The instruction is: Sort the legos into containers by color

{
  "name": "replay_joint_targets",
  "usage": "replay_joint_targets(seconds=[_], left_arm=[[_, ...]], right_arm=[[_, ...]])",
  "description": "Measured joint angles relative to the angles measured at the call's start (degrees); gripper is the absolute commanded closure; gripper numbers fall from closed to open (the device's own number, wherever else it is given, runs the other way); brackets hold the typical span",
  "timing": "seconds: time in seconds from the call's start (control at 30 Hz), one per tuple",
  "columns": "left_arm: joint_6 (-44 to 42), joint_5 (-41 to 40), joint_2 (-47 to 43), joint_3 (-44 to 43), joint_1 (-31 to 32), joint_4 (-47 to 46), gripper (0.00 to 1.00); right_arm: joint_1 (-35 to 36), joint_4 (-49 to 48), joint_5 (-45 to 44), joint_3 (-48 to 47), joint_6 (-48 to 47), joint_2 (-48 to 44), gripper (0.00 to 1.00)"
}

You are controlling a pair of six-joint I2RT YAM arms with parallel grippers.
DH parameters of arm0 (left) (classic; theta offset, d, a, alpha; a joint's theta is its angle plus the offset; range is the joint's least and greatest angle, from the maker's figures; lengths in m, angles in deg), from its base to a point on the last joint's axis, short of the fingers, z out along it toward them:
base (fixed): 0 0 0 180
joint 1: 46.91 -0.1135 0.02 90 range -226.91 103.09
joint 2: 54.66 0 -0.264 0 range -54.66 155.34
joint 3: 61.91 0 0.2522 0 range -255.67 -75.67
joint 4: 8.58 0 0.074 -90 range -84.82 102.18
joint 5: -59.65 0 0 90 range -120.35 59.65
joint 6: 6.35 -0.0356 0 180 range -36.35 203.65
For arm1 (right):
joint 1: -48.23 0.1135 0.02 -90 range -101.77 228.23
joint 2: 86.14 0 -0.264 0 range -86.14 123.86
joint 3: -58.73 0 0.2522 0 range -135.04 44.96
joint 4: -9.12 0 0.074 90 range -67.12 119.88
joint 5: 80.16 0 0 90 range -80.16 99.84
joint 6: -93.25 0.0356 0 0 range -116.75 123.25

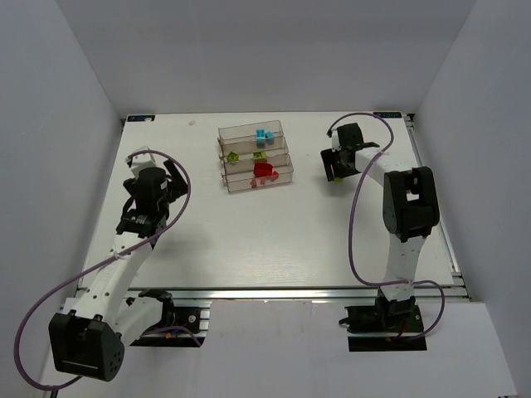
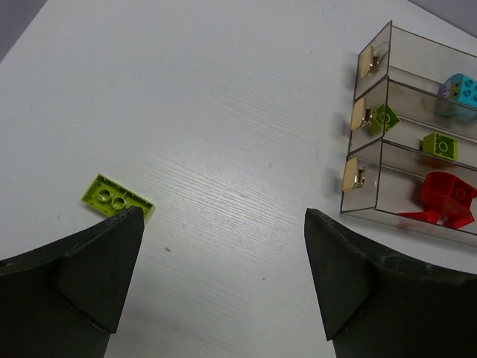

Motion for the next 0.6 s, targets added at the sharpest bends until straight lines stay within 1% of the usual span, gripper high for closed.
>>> replay_joint_targets(seconds=[0.2,0.27,0.3,0.37,0.4,0.43,0.6], left_arm=[[0.0,-0.9,0.0,0.0,0.0,0.0,0.02],[0.0,-1.0,0.0,0.0,0.0,0.0,0.02],[0.0,-1.2,0.0,0.0,0.0,0.0,0.02],[0.0,-1.7,-0.1,0.0,0.0,0.0,0.02],[0.0,-2.1,-0.2,0.0,0.0,0.1,0.02],[0.1,-2.5,-0.3,0.0,0.0,0.1,0.02],[1.9,-4.9,-1.2,0.5,0.0,1.7,0.02]], right_arm=[[0.0,-0.5,-0.8,1.3,0.3,0.0,0.34],[0.0,-0.5,-0.8,1.3,0.7,0.1,0.39],[0.0,-0.5,-0.8,1.2,1.0,0.3,0.44],[0.0,-0.6,-0.8,0.8,1.6,1.3,0.6],[0.0,-0.7,-0.4,0.5,1.8,1.6,0.65],[0.0,-1.0,-0.6,0.3,2.1,1.7,0.74],[-0.1,-1.6,-0.4,0.2,2.3,2.0,0.9]])
